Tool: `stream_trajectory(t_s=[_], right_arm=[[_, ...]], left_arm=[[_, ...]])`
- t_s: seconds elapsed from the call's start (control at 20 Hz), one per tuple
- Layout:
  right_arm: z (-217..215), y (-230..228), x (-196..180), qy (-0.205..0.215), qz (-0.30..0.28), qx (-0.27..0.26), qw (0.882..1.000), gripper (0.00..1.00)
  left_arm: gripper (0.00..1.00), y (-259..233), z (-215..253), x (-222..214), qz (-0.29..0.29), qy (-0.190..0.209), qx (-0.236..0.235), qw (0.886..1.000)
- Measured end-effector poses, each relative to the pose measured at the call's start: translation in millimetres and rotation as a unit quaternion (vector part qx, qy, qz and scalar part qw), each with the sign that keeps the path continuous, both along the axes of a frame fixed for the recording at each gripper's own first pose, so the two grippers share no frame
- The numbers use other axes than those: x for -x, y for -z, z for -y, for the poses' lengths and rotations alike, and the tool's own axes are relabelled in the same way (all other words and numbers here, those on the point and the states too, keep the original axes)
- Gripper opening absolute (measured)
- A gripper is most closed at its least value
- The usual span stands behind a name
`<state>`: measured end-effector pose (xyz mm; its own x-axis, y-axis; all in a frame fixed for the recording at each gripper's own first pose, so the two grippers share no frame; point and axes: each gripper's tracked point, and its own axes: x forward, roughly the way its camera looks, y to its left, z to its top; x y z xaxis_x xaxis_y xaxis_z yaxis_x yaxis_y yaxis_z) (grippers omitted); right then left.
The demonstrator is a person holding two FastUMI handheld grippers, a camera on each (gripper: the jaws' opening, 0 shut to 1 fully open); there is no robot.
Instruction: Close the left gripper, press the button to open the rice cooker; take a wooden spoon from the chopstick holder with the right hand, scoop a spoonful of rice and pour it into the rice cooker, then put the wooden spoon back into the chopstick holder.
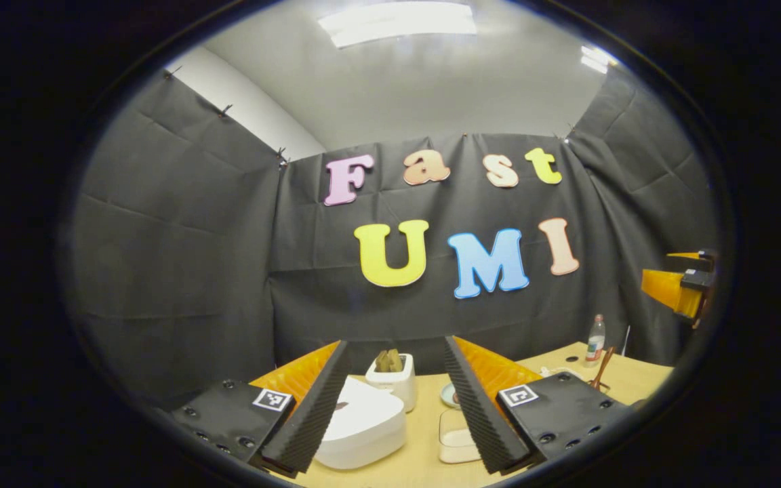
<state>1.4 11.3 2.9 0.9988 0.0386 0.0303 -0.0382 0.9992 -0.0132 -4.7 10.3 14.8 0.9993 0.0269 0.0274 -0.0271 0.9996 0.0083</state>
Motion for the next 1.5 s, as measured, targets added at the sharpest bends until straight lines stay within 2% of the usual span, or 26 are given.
stream_trajectory(t_s=[0.05,0.15,0.25,0.4,0.5,0.55,0.6,0.65,0.9,1.25,1.5], right_arm=[[0.0,0.6,-0.3,0.001,-0.001,0.001,1.000,0.96],[-0.7,2.0,-0.9,0.000,-0.003,0.000,1.000,0.96],[-0.8,3.8,0.0,-0.001,-0.007,-0.002,1.000,0.96],[-1.2,0.0,1.1,0.000,-0.003,-0.006,1.000,0.96],[-1.0,-0.3,2.0,0.002,-0.002,-0.004,1.000,0.96],[-1.5,0.5,3.1,0.003,-0.003,-0.003,1.000,0.96],[-1.8,0.9,4.1,0.004,-0.004,-0.003,1.000,0.96],[-1.3,2.2,5.7,0.007,-0.005,-0.004,1.000,0.96],[3.7,8.4,13.2,0.029,-0.016,0.001,0.999,0.96],[-1.3,10.8,19.1,0.057,-0.022,0.013,0.998,0.96],[-6.0,10.0,22.6,0.068,-0.024,0.025,0.997,0.96]], left_arm=[[0.95,-2.5,-1.5,1.1,0.004,0.001,0.005,1.000],[0.84,-5.7,2.4,-3.5,0.007,0.015,0.010,1.000],[0.70,-7.5,0.8,-4.9,0.009,0.021,0.004,1.000],[0.40,-3.0,-6.4,-3.2,0.008,0.014,-0.005,1.000],[0.19,2.3,-6.1,-6.5,-0.001,0.018,0.012,1.000],[0.14,6.7,-1.9,-10.8,-0.008,0.031,0.020,0.999],[0.14,15.2,-13.6,-14.0,-0.015,0.019,0.023,0.999],[0.08,18.0,-13.4,-15.3,-0.026,0.029,0.027,0.999],[0.08,56.9,-42.3,-50.4,-0.062,0.029,0.050,0.996],[0.08,120.6,-89.1,-111.6,-0.102,0.017,0.053,0.993],[0.09,169.4,-96.4,-143.6,-0.151,0.026,0.069,0.986]])
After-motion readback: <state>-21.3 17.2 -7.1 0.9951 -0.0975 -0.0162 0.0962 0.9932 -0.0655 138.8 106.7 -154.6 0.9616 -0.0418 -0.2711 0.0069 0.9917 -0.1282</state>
